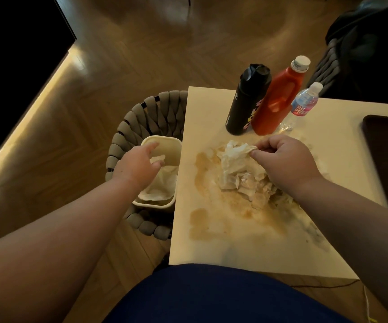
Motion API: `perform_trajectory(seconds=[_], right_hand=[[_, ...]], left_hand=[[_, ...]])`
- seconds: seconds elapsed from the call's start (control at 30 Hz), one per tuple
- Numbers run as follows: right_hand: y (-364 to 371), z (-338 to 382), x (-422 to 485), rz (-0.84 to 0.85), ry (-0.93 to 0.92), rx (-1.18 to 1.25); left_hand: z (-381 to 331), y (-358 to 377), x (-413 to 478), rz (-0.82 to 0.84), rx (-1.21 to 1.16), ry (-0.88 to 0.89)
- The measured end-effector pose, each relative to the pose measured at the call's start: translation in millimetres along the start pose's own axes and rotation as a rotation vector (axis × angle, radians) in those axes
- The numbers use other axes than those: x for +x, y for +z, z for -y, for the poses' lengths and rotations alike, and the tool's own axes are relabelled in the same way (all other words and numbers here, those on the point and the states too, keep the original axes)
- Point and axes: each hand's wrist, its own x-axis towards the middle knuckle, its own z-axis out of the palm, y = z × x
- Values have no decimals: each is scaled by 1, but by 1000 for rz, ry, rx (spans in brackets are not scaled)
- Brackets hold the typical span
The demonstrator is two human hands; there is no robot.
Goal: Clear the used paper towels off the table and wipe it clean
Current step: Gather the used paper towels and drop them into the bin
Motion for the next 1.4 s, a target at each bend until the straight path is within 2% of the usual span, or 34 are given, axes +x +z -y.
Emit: perform_trajectory(seconds=[0.17,0.43,0.73,1.0,1.17,1.4], right_hand=[[24,10,1,70,0,45],[101,42,19,215,-33,25],[163,47,33,380,95,82],[117,12,23,291,144,37],[54,-27,1,221,86,-61],[2,-98,-13,59,225,-174]], left_hand=[[-13,-12,-8,-16,-61,53],[-24,-33,-26,-37,-118,133],[2,-36,-36,-13,-102,101],[-1,-20,-29,41,-73,72],[-43,8,-20,88,-65,102],[-120,55,-12,273,-18,251]])
